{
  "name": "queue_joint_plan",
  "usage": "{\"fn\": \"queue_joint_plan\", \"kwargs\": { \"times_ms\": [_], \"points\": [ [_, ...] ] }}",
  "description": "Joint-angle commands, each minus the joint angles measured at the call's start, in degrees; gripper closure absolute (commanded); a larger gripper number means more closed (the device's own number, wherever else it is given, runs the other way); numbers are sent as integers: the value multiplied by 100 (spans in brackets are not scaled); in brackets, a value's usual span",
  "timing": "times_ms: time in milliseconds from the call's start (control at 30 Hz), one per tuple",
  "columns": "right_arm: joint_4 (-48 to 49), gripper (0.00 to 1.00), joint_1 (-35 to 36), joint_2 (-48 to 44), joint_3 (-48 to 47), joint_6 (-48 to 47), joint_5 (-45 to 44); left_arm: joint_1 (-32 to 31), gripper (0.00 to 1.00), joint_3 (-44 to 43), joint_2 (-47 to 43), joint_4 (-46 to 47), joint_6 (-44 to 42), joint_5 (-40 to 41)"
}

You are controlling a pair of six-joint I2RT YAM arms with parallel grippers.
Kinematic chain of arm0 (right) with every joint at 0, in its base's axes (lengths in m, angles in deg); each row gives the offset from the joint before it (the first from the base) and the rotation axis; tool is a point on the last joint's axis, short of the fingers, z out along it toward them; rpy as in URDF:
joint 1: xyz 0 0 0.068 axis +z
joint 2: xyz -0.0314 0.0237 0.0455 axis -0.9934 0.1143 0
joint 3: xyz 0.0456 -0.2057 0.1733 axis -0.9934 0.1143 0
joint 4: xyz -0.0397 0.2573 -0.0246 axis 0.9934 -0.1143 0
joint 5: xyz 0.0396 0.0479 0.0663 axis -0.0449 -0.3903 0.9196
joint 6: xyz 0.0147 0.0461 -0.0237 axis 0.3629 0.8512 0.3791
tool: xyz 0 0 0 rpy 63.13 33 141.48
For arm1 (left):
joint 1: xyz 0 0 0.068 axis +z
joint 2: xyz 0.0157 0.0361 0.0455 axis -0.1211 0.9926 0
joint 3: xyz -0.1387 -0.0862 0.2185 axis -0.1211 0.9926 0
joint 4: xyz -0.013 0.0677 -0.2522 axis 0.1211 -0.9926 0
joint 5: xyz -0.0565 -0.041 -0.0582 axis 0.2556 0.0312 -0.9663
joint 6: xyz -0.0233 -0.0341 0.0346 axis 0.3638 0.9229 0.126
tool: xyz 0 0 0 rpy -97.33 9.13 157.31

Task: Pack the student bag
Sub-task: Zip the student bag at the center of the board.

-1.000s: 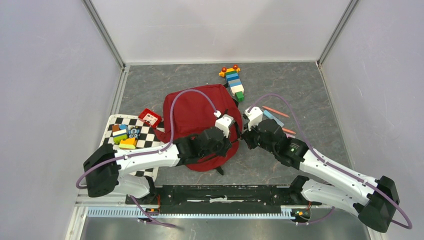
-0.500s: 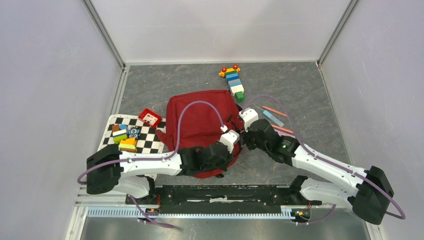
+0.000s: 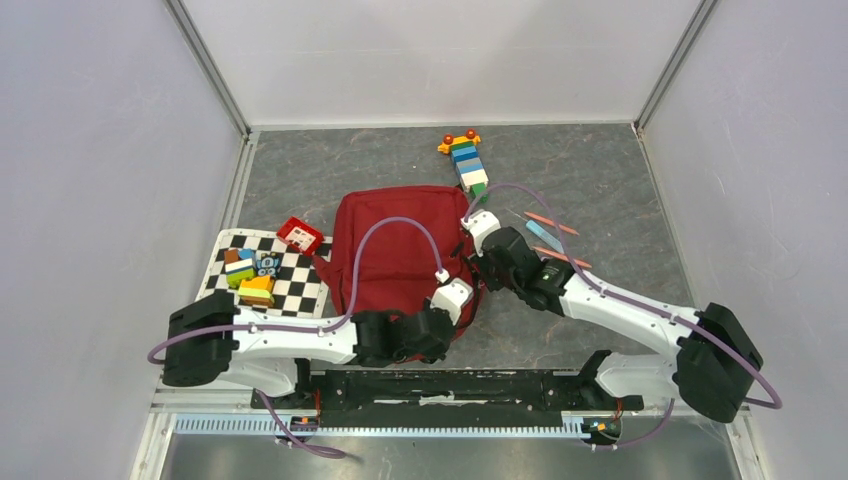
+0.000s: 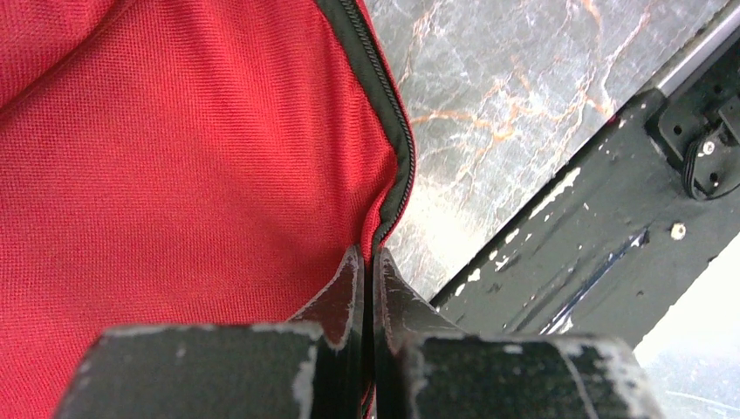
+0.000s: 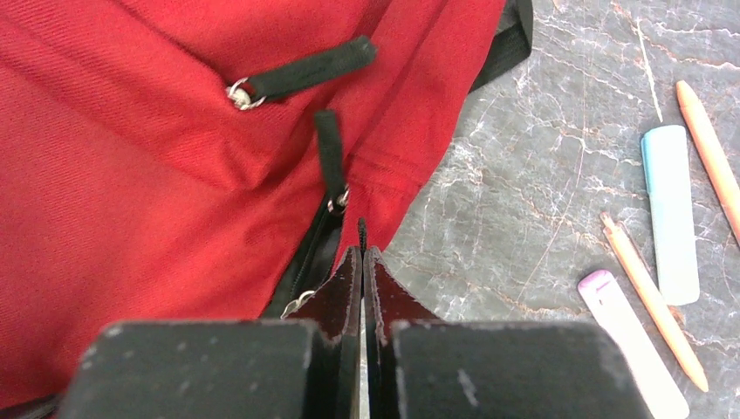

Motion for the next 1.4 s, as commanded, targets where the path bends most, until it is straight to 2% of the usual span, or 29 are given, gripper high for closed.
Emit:
{"fn": "queue_joint_plan", "kwargs": {
  "times_ms": [0,300,567,767,833,900,967,1033,1100,1167,1300,1367],
  "points": [
    [663,100,-224,209,-370,-354,-355,-379,98,205,-259,-936,516,-95],
    [1132,100,-303,640,-446,-478,-137,-704,98,402,-625,-1117,963,222],
    [1904,100,-324,815,-288,-372,-306,-1135,98,210,-453,-1105,1048,152],
    [1763,100,-376,609,-294,-244,-453,-1334,98,37,-314,-1128,1300,159],
    [1575,99,-373,412,-294,-245,-422,-1332,91,-122,-386,-1226,1471,385],
    [1271,82,-386,180,-303,-268,-388,-1319,72,-356,-474,-1337,1563,652],
    [955,56,-397,-103,-294,-241,-447,-1317,42,-608,-586,-1465,1587,952],
    [638,39,-414,-398,-278,-170,-547,-1264,23,-868,-696,-1660,1548,1244],
    [350,29,-470,-655,-276,-107,-627,-970,15,-1144,-726,-2014,1682,1298],
    [48,21,-554,-861,-309,-39,-665,-345,9,-1473,-676,-2376,1646,841],
    [-420,12,-749,-1241,-347,103,-799,390,6,-2032,-506,-2700,1153,923],
    [-561,10,-874,-1366,-323,193,-907,923,7,-2245,-377,-2622,825,575]
  ]
}}
